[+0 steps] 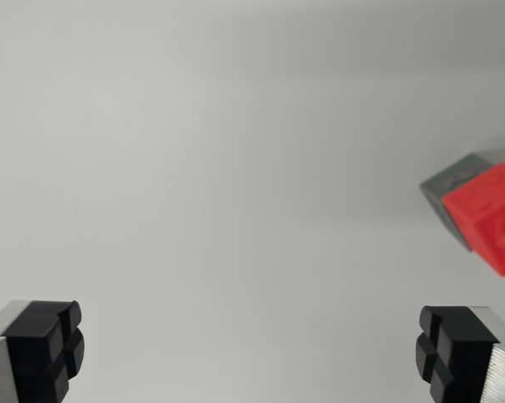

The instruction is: Destack cube

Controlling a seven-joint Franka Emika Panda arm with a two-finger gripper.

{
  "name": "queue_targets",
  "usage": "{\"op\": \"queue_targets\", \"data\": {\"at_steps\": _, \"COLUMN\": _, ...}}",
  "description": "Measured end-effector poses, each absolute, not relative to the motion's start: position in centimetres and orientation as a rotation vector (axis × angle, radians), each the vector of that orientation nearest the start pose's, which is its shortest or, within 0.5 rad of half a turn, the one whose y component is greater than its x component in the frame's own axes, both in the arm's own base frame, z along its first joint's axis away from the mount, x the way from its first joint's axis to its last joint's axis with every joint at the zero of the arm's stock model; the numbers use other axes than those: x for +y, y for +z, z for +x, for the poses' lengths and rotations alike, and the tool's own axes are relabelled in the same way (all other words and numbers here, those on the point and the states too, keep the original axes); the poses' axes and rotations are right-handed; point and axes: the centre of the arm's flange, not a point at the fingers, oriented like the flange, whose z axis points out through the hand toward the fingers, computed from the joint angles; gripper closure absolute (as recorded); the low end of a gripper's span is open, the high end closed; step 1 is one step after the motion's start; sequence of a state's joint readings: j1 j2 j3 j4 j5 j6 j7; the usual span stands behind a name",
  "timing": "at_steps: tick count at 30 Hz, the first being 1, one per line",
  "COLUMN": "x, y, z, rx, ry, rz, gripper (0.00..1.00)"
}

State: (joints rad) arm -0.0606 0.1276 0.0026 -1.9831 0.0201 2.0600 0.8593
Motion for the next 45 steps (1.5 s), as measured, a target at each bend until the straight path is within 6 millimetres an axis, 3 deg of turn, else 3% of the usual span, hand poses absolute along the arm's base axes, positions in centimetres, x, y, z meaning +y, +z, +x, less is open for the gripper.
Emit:
{"op": "queue_targets", "data": {"at_steps": 22, "x": -3.6, "y": 39.4, "z": 57.4, "rx": 1.383, "ry": 0.089, "rz": -2.824, "gripper": 0.00}}
{"op": "queue_targets", "data": {"at_steps": 45, "x": -7.5, "y": 36.7, "z": 55.7, "rx": 1.180, "ry": 0.073, "rz": -2.912, "gripper": 0.00}}
